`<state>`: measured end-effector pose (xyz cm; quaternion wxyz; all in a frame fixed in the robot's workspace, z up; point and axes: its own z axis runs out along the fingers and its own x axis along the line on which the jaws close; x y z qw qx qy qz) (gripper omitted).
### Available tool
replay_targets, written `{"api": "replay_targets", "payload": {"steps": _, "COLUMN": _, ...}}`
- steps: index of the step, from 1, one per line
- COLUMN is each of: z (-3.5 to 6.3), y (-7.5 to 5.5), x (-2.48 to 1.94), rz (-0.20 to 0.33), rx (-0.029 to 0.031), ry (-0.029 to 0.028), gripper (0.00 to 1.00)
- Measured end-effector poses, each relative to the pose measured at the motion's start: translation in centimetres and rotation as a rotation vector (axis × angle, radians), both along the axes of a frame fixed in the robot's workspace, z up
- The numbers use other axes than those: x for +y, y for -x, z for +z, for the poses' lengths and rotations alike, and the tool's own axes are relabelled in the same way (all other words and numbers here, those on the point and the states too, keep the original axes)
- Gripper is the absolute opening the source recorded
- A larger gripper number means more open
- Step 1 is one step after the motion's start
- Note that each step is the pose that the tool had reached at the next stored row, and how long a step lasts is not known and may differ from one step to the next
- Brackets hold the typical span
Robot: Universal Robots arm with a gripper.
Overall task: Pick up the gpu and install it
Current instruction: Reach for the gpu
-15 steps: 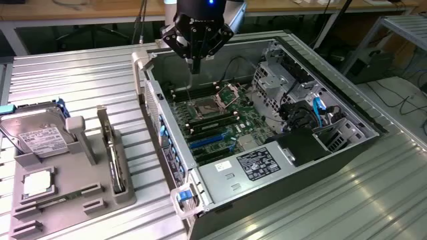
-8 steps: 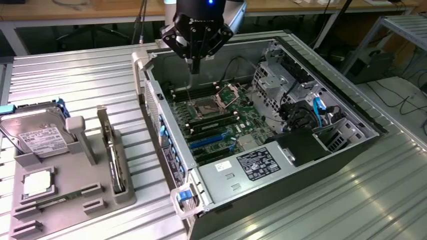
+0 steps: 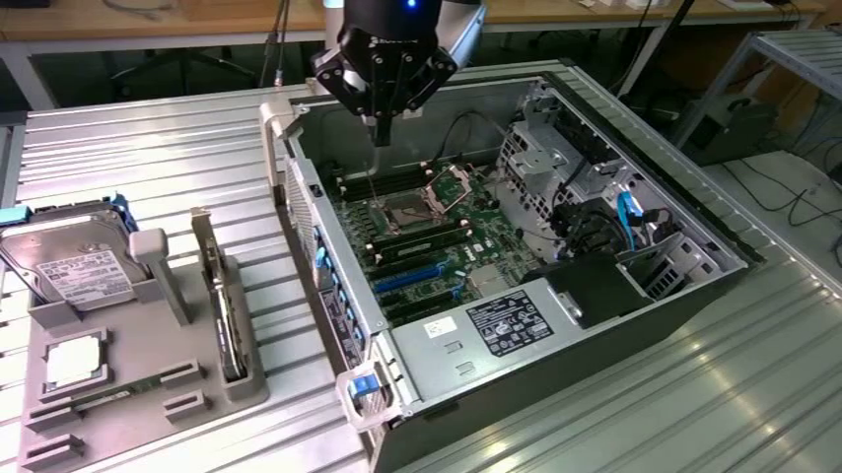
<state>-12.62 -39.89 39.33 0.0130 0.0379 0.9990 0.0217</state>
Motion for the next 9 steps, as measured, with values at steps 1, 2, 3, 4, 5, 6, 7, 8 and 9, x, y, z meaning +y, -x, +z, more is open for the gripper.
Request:
{"api": "replay_targets", "payload": {"steps": 1, "z": -0.01, "y": 0.05, "x": 0.0, "rz": 0.0, "rx": -0.0001, "ry": -0.0001, "gripper": 0.11}}
{"api": "replay_targets", "payload": {"steps": 2, "z": 0.0, "y": 0.11, "x": 0.0, "rz": 0.0, "rx": -0.0001, "ry": -0.0001, "gripper": 0.11}}
{"api": "replay_targets", "payload": {"steps": 3, "z": 0.0, "y": 0.17, "x": 0.0, "rz": 0.0, "rx": 0.0, "ry": 0.0, "gripper": 0.11}}
{"api": "replay_targets", "payload": {"steps": 4, "z": 0.0, "y": 0.27, "x": 0.0, "rz": 0.0, "rx": -0.0001, "ry": -0.0001, "gripper": 0.11}}
{"api": "replay_targets", "payload": {"steps": 5, "z": 0.0, "y": 0.38, "x": 0.0, "rz": 0.0, "rx": 0.0, "ry": -0.0001, "gripper": 0.11}}
{"api": "replay_targets", "payload": {"steps": 6, "z": 0.0, "y": 0.53, "x": 0.0, "rz": 0.0, "rx": 0.0, "ry": -0.0001, "gripper": 0.11}}
{"api": "replay_targets", "payload": {"steps": 7, "z": 0.0, "y": 0.64, "x": 0.0, "rz": 0.0, "rx": 0.0, "ry": 0.0, "gripper": 0.11}}
{"api": "replay_targets", "payload": {"steps": 8, "z": 0.0, "y": 0.74, "x": 0.0, "rz": 0.0, "rx": -0.0001, "ry": -0.0001, "gripper": 0.11}}
{"api": "replay_targets", "payload": {"steps": 9, "z": 0.0, "y": 0.85, "x": 0.0, "rz": 0.0, "rx": 0.0, "ry": -0.0001, "gripper": 0.11}}
